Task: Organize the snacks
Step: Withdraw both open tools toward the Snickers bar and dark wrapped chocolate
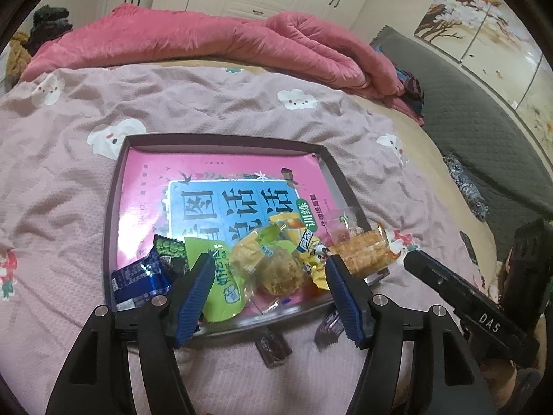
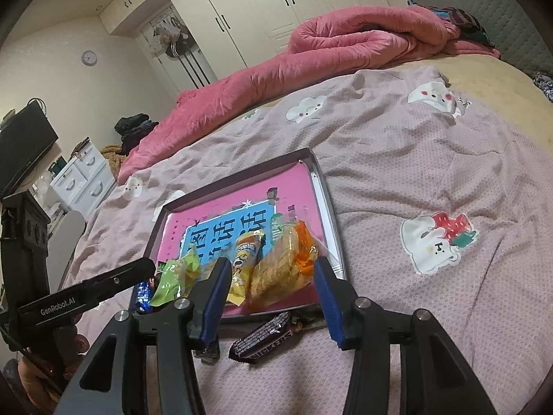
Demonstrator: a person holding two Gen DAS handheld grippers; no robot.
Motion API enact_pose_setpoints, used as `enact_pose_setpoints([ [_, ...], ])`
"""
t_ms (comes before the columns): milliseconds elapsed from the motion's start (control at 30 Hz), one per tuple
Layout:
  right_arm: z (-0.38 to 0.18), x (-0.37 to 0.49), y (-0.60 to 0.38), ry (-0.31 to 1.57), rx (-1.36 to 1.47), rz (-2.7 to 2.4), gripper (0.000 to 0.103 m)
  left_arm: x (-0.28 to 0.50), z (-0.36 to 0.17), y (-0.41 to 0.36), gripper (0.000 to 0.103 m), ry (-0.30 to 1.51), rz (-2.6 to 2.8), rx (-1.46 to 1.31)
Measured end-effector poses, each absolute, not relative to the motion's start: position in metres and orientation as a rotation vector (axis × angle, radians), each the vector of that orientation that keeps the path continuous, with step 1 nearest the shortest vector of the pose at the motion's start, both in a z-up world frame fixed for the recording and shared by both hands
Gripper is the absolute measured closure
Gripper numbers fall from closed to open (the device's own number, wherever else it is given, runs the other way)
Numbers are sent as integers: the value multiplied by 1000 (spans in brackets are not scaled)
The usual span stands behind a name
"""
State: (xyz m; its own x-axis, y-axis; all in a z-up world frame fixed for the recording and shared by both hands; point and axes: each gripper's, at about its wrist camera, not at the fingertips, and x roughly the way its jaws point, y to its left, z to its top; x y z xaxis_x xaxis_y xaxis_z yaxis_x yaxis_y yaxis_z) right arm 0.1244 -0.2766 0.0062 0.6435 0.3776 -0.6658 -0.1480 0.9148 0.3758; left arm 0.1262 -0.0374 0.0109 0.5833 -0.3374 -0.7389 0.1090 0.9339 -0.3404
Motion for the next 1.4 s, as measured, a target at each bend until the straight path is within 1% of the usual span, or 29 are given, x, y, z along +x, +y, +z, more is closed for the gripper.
enact_pose_setpoints([
  [167,9,119,-275,820,305,316,53,118,13,-39,35,916,-261,-237],
  [267,11,114,-272,820,301,329,48,114,14,-40,34,915,-260,-219],
  [367,11,109,-270,826,293,337,47,109,15,-41,30,913,-258,-207],
  [500,9,105,-267,841,292,344,46,105,15,-41,29,919,-257,-203],
  [567,7,103,-266,849,294,352,43,102,14,-40,28,923,-244,-199],
  [633,6,100,-264,854,294,356,38,100,14,-40,28,927,-237,-201],
  [833,3,96,-261,866,289,359,35,94,13,-38,26,933,-230,-201],
  [933,1,95,-260,878,291,356,31,91,11,-39,26,945,-235,-197],
  [1400,-22,95,-261,975,337,353,30,77,-10,-44,26,1009,-245,-151],
])
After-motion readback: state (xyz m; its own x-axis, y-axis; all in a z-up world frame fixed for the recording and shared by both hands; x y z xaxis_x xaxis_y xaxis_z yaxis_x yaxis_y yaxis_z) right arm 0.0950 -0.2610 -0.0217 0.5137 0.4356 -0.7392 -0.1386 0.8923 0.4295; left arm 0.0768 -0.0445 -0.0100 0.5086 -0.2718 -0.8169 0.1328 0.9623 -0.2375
